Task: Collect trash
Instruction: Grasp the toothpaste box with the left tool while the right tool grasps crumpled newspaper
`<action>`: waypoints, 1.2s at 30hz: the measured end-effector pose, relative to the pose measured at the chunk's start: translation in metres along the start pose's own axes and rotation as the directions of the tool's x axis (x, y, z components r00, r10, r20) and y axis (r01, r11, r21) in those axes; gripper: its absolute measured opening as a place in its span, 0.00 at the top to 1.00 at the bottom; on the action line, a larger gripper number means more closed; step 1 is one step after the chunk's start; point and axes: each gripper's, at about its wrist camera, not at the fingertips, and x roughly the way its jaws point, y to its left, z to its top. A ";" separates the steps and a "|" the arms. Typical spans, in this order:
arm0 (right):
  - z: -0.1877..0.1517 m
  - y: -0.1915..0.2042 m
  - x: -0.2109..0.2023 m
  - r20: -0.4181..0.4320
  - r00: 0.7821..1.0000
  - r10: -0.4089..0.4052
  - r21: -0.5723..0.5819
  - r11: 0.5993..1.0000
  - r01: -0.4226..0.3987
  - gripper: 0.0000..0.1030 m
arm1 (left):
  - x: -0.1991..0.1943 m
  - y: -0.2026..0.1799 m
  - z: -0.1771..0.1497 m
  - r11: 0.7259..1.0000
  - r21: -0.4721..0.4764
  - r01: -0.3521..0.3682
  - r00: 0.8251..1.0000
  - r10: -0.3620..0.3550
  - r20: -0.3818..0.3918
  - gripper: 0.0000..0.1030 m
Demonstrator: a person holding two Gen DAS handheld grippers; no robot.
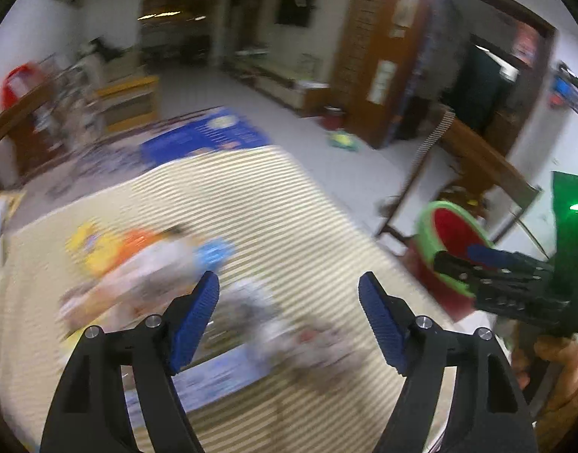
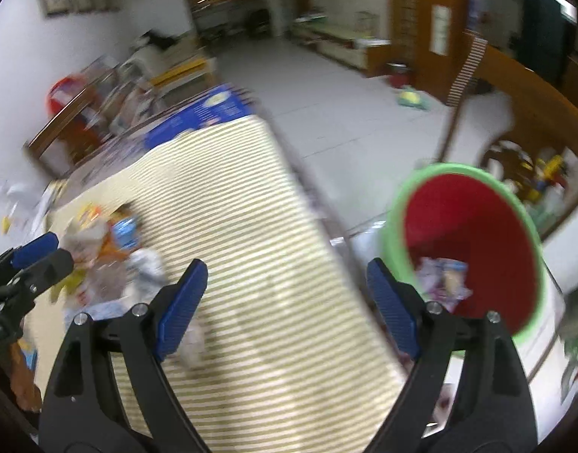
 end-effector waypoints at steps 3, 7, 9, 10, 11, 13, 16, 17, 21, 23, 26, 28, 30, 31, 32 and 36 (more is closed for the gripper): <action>-0.004 0.038 0.014 -0.053 0.997 0.049 -0.081 0.995 -0.053 0.12 | -0.010 0.060 -0.022 0.989 -0.131 -0.070 0.997 0.066 -0.037 0.29; -0.018 0.075 0.047 -0.171 0.981 0.091 -0.128 0.985 -0.113 0.12 | -0.012 0.102 -0.046 0.972 -0.206 -0.110 0.991 0.092 -0.092 0.29; -0.026 0.085 0.062 -0.236 0.968 0.086 -0.151 0.981 -0.124 0.12 | -0.011 0.110 -0.053 0.975 -0.195 -0.106 0.990 0.085 -0.113 0.29; -0.030 0.091 0.067 -0.251 0.965 0.078 -0.159 0.980 -0.120 0.12 | -0.011 0.113 -0.057 0.979 -0.179 -0.100 0.989 0.079 -0.121 0.29; -0.033 0.092 0.069 -0.259 0.963 0.072 -0.159 0.980 -0.116 0.12 | -0.010 0.112 -0.057 0.983 -0.158 -0.096 0.989 0.076 -0.125 0.29; -0.041 0.092 0.077 -0.276 0.960 0.047 -0.151 0.984 -0.091 0.10 | -0.008 0.110 -0.060 0.991 -0.106 -0.083 0.989 0.068 -0.131 0.29; -0.054 0.086 0.095 -0.324 0.946 0.007 -0.127 0.991 -0.051 0.10 | 0.000 0.105 -0.063 0.999 -0.032 -0.043 0.988 0.038 -0.150 0.29; -0.059 0.084 0.096 -0.330 0.944 0.005 -0.119 0.992 -0.047 0.19 | 0.003 0.102 -0.063 1.000 -0.005 -0.031 0.987 0.030 -0.159 0.29; -0.064 0.071 0.093 -0.331 0.941 0.063 -0.024 0.997 -0.075 0.53 | 0.016 0.085 -0.063 0.987 0.158 0.013 0.981 0.018 -0.193 0.29; -0.064 0.066 0.085 -0.310 0.949 0.051 -0.017 0.998 -0.060 0.54 | 0.025 0.071 -0.061 0.965 0.258 0.054 0.976 0.003 -0.217 0.29; -0.063 0.055 0.073 -0.282 0.958 0.054 0.021 0.999 -0.050 0.54 | 0.037 0.051 -0.060 0.916 0.382 0.124 0.963 -0.019 -0.268 0.29; -0.063 0.049 0.067 -0.268 0.962 0.052 0.043 0.998 -0.042 0.54 | 0.046 0.037 -0.064 0.871 0.459 0.174 0.950 -0.027 -0.310 0.29; -0.065 0.043 0.062 -0.260 0.964 0.056 0.063 0.997 -0.040 0.54 | 0.056 0.029 -0.067 0.842 0.497 0.209 0.936 -0.025 -0.351 0.29; -0.066 0.040 0.060 -0.256 0.965 0.056 0.074 0.997 -0.039 0.54 | 0.063 0.025 -0.069 0.833 0.513 0.206 0.932 -0.007 -0.362 0.29; -0.067 0.038 0.058 -0.253 0.966 0.056 0.080 0.996 -0.037 0.54 | 0.067 0.023 -0.069 0.827 0.528 0.192 0.933 0.012 -0.359 0.29; -0.071 0.033 0.050 -0.248 0.967 0.058 0.092 0.995 -0.036 0.53 | 0.076 0.016 -0.065 0.819 0.541 0.190 0.935 0.017 -0.355 0.28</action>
